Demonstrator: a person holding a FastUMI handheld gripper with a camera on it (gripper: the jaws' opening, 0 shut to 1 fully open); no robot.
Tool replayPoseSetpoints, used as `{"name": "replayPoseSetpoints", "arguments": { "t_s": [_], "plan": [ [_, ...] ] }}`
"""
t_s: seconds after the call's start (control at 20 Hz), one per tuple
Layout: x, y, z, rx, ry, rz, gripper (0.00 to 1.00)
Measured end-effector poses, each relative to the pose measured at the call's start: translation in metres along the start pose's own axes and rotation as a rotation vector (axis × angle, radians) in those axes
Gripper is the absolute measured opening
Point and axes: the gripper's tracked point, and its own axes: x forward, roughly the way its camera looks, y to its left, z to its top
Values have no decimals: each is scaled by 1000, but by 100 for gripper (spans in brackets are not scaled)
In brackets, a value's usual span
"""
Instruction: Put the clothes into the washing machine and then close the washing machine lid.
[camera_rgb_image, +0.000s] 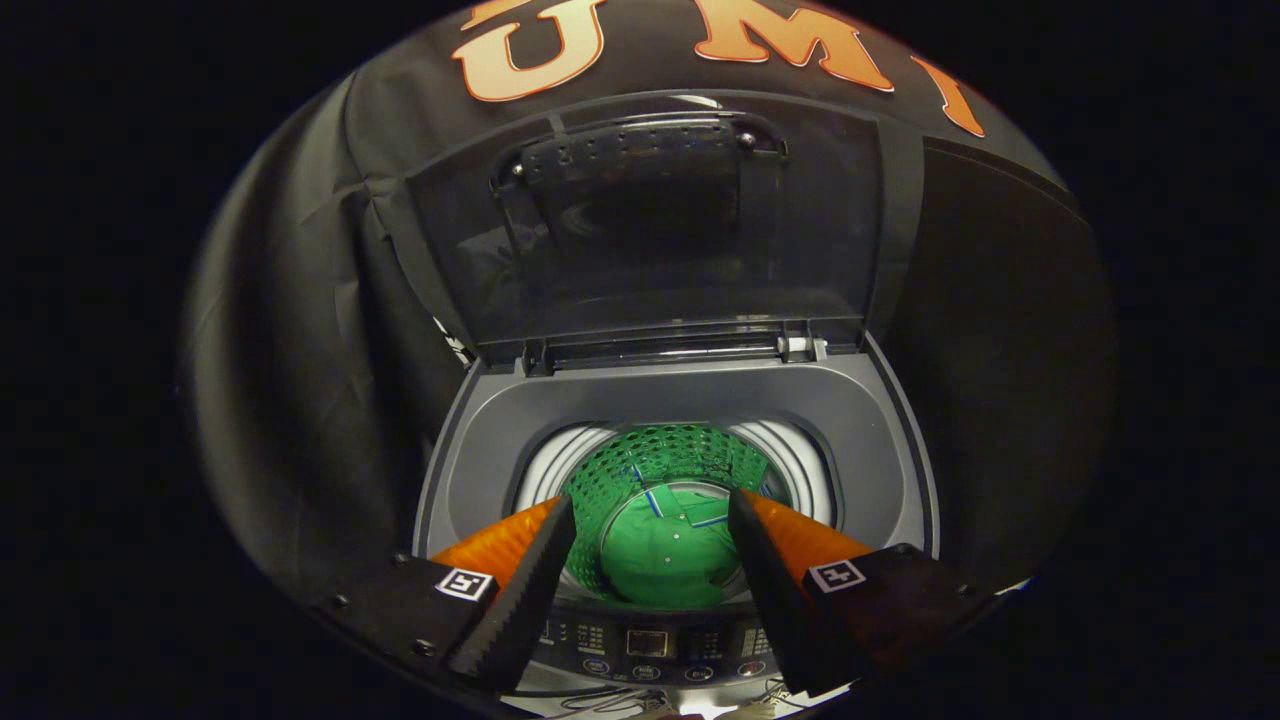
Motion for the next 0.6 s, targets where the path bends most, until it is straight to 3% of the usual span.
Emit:
{"name": "replayPoseSetpoints", "arguments": {
  "t_s": [0.3, 0.6],
  "plan": [
    [-54, 8, 32, 17, -163, 1, 99],
    [-135, 10, 115, -16, -421, 21, 98]
  ]
}}
